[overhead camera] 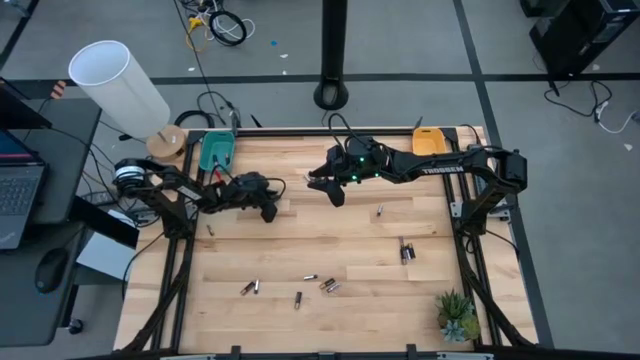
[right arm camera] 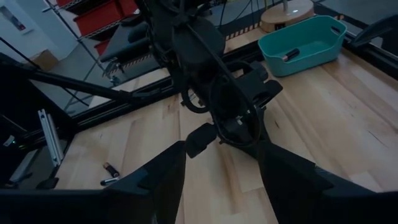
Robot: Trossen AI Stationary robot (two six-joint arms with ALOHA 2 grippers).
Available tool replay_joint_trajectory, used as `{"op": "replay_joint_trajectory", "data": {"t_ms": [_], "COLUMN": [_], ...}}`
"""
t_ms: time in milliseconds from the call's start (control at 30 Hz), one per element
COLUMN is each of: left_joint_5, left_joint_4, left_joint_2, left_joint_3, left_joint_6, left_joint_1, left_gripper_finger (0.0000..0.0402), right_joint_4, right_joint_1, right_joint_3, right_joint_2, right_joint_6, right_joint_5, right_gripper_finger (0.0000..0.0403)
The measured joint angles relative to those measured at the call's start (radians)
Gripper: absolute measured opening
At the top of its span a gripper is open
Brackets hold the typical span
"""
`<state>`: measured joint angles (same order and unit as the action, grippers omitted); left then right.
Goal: Sort batteries
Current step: Put the black battery into the blue bin
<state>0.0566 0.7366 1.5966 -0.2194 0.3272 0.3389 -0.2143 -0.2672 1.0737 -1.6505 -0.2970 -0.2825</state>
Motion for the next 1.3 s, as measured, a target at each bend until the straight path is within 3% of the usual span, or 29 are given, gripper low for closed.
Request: {"op": "replay_joint_trajectory", "data": {"t_ms": [500,700,867,1033,1300], "left_joint_5": [0.006,0.011,0.002,-0.057,-0.129], "left_joint_4": [0.259,0.494,0.637,0.609,0.470], "left_joint_2": [-0.045,-0.066,-0.066,-0.066,-0.067], "left_joint_3": [0.002,0.001,-0.028,-0.146,-0.327], "left_joint_6": [0.178,0.295,0.371,0.376,0.304], "left_joint_1": [0.000,0.000,-0.002,-0.021,-0.026], "left_gripper_finger": [0.0055,0.0055,0.0055,0.0055,0.0055], "right_joint_4": [0.053,0.197,0.119,-0.054,-0.104], "right_joint_1": [-0.025,-0.009,0.008,0.010,0.008], "right_joint_3": [0.000,0.000,0.000,0.000,0.000], "right_joint_2": [0.027,0.026,-0.019,-0.067,-0.100], "right_joint_6": [-0.007,0.043,0.031,-0.043,-0.052], "right_joint_5": [0.001,-0.008,-0.035,-0.061,-0.055], "right_gripper_finger": [0.0208,0.0208,0.0208,0.0208,0.0208]}}
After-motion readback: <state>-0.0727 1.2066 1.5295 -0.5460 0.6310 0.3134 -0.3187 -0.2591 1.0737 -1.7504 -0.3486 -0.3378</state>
